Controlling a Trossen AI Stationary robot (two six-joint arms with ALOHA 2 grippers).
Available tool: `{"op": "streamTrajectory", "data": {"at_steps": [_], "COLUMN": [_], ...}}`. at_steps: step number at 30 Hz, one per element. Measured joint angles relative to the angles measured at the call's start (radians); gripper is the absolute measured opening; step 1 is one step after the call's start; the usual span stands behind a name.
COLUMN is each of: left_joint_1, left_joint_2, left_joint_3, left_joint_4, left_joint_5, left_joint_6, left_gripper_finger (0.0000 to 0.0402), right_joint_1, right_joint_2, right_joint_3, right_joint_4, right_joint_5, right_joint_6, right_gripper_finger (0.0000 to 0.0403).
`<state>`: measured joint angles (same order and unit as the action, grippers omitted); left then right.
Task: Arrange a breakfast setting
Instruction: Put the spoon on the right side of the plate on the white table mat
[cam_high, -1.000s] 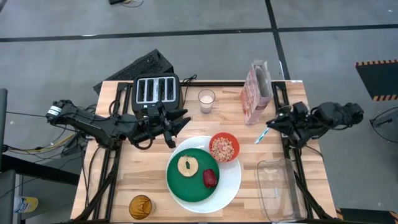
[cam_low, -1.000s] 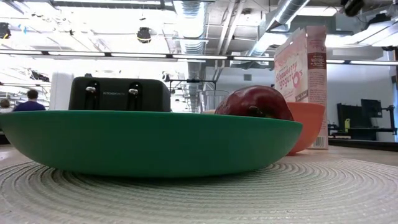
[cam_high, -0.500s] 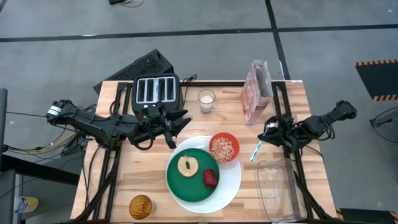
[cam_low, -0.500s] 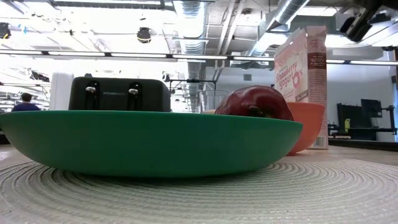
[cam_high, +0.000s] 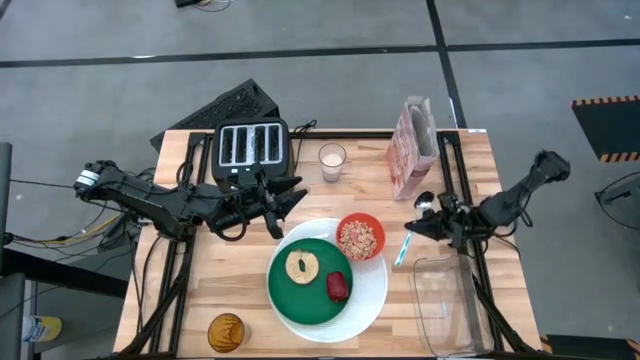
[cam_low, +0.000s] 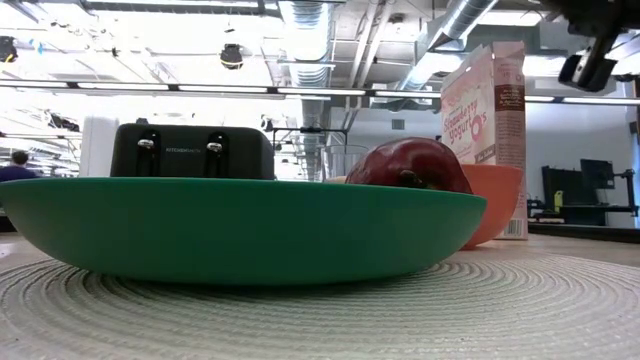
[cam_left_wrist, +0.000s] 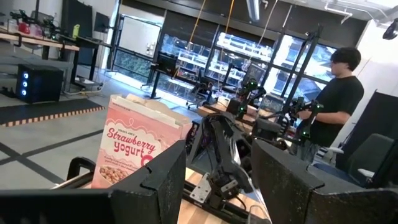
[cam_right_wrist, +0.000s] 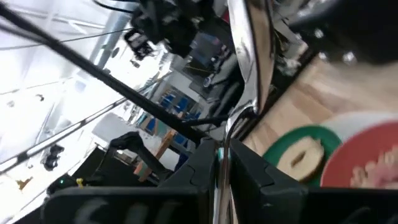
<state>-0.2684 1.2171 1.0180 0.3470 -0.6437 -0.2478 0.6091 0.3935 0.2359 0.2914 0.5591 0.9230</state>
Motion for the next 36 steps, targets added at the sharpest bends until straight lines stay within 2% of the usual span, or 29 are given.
{"op": "streamTrajectory", "data": {"at_steps": [6,14,19,28,36], "left_joint_1": [0.000,0.000,0.000,0.000,0.000], "left_joint_2": [0.000,0.000,0.000,0.000,0.000], "left_joint_3": [0.000,0.000,0.000,0.000,0.000], "left_joint_4": [0.000,-0.001,-0.004,-0.029,-0.029], "left_joint_5": [0.000,0.000,0.001,0.001,0.005], "left_joint_6": [0.000,-0.001,-0.002,-0.004,-0.004], "left_gripper_finger": [0.0171,0.0171,0.0171,0.0171,0.0171], "right_joint_1": [0.055,0.072,0.072,0.069,0.072], "right_joint_2": [0.100,0.210,0.302,0.496,0.662], "right_joint_3": [0.000,0.007,0.054,0.197,0.228], "right_joint_4": [0.059,0.186,0.189,0.221,0.217], "right_joint_5": [0.067,0.076,0.099,0.101,0.108], "right_joint_6": [0.125,0.285,0.387,0.409,0.564], "right_gripper_finger": [0.0055,0.0055,0.0055,0.0055,0.0055]}}
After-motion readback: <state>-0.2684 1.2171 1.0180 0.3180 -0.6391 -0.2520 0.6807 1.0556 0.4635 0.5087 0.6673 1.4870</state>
